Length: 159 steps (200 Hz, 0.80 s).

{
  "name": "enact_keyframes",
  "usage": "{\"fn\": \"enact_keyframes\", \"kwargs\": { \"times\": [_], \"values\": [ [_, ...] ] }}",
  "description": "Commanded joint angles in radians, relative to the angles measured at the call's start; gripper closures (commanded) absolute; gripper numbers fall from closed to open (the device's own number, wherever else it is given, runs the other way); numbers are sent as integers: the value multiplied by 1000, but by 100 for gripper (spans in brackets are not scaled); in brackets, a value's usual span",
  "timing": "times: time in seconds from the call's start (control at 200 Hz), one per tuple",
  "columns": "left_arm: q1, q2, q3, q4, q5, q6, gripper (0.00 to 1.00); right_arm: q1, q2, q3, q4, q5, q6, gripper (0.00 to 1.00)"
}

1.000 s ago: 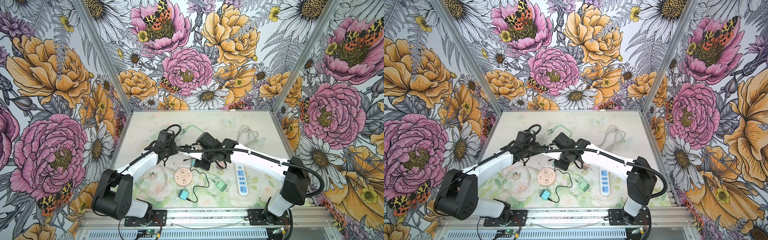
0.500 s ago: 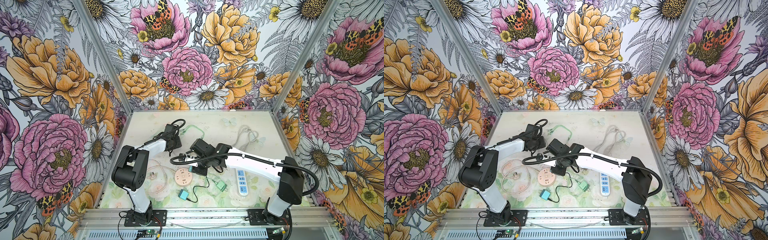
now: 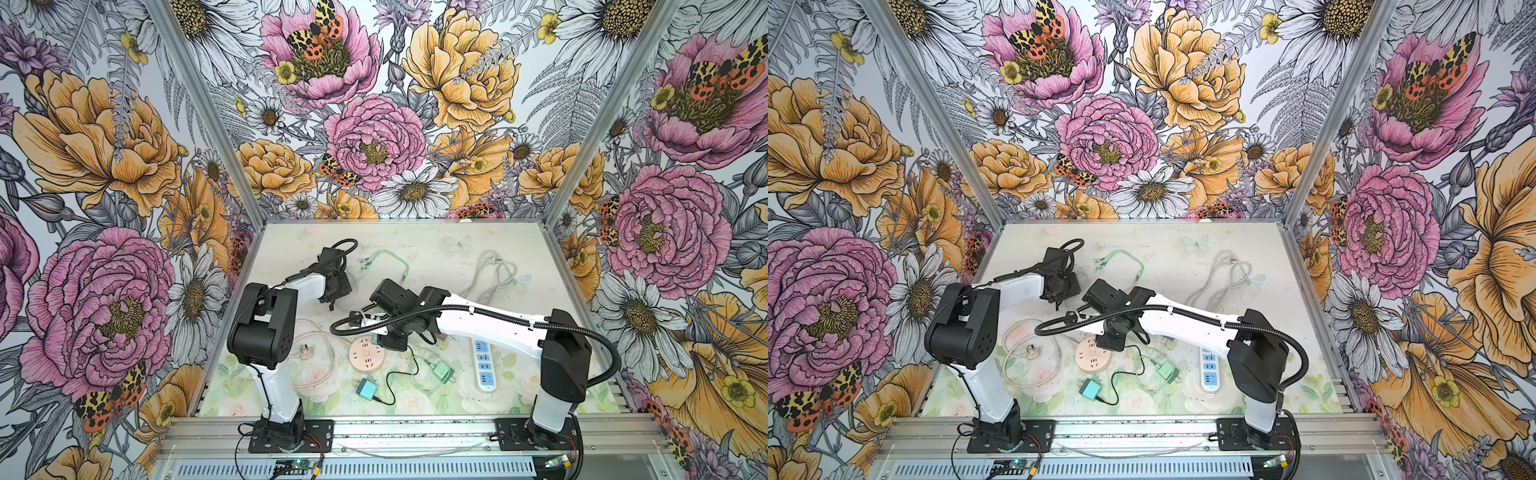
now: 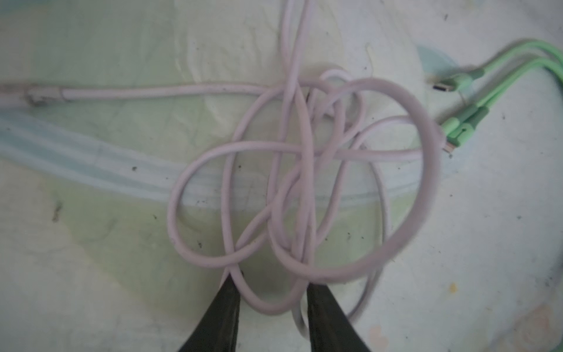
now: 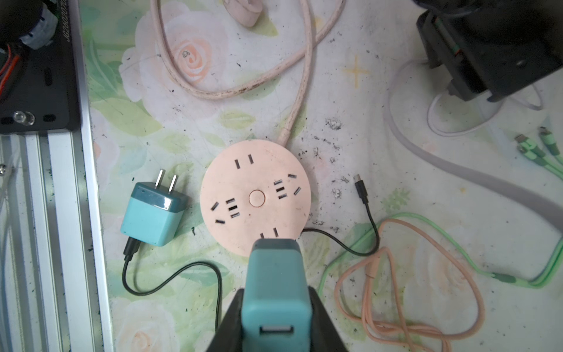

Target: Insert the plug

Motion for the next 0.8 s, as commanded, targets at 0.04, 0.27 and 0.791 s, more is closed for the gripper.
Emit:
{"fn": "enact_keyframes", "kwargs": {
  "times": [0.04, 0.27, 0.791],
  "values": [
    [16, -78, -7, -7, 78, 32, 64, 6, 63, 58, 8, 18, -80, 100],
    [17, -321, -104, -11, 117, 48, 61, 8, 128, 99, 9, 30, -188, 100],
    [86, -598, -274, -72, 137, 24, 57, 13, 177, 136, 10, -4, -367, 100]
  ]
}}
